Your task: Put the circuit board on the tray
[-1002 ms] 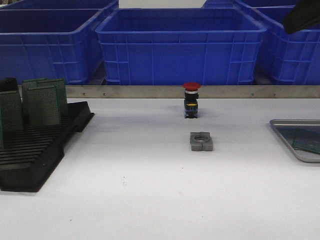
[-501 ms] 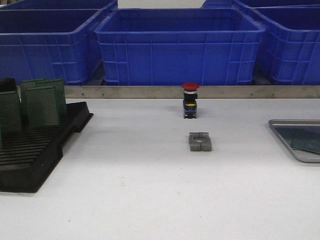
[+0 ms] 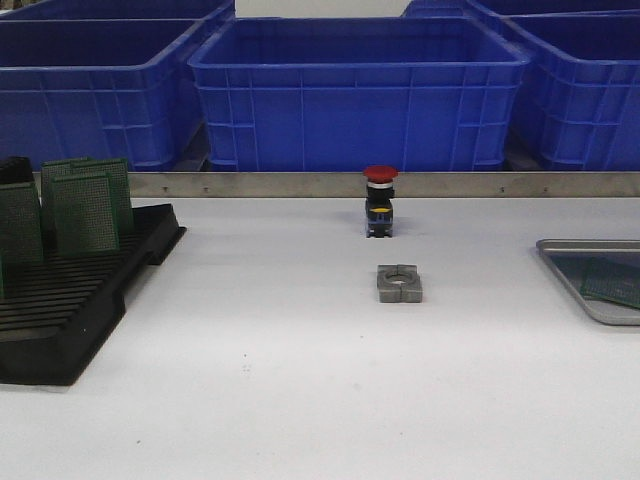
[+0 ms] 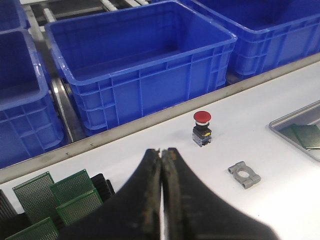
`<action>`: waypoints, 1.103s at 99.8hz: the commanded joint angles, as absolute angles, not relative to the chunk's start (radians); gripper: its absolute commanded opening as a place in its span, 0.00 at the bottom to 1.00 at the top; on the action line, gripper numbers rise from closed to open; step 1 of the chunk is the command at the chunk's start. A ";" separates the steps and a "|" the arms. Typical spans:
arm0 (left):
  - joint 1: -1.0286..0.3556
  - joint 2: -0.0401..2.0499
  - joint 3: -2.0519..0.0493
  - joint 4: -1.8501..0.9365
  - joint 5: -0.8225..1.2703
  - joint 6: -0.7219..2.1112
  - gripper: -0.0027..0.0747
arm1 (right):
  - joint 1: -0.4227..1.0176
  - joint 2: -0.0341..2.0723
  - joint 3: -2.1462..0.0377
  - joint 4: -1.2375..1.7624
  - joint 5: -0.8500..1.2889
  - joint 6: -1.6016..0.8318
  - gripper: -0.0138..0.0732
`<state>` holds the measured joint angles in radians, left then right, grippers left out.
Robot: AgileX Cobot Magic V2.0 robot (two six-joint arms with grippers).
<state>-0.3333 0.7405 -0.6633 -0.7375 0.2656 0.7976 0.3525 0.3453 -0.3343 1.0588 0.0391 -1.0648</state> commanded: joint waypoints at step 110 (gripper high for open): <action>-0.350 0.200 -0.314 -0.763 0.105 0.797 0.01 | 0.352 0.208 -0.307 1.065 0.127 -1.074 0.09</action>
